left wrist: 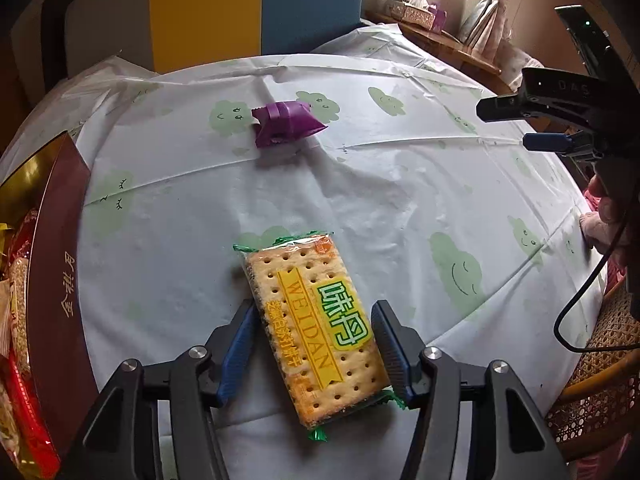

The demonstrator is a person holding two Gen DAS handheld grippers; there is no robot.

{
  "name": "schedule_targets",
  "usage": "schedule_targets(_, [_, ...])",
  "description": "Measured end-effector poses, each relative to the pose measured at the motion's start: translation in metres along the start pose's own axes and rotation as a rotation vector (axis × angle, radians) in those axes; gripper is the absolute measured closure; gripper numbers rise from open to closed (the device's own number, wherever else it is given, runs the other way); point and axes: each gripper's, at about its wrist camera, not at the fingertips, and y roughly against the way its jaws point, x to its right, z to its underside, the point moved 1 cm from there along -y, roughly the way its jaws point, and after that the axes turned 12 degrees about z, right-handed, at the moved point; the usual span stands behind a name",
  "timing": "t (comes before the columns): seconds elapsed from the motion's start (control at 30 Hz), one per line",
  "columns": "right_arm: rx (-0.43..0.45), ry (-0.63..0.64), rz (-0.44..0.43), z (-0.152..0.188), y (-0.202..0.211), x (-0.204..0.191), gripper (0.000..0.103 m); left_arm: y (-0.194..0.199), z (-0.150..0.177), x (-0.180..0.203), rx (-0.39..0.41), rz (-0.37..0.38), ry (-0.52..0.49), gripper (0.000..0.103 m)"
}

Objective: Organize snacks
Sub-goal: 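Lift the cracker pack with the left tool while the right tool grasps the purple packet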

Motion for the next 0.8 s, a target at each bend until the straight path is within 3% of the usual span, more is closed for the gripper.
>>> schedule_targets(0.33, [-0.016, 0.039, 0.056, 0.002, -0.012, -0.005, 0.011, 0.001, 0.007, 0.008, 0.015, -0.045, -0.062, 0.043])
schedule_targets(0.47, [-0.006, 0.078, 0.064, 0.003, -0.014, -0.013, 0.011, 0.011, 0.021, 0.006, 0.072, -0.041, -0.086, 0.054])
schedule_targets(0.63, [0.031, 0.157, 0.038, 0.006, -0.011, -0.03, 0.011, 0.021, 0.046, 0.005, 0.179, -0.04, -0.114, 0.054])
schedule_targets(0.8, [0.055, 0.243, -0.017, 0.013, -0.005, -0.051, 0.011, 0.023, 0.051, 0.001, 0.243, -0.023, -0.096, 0.054])
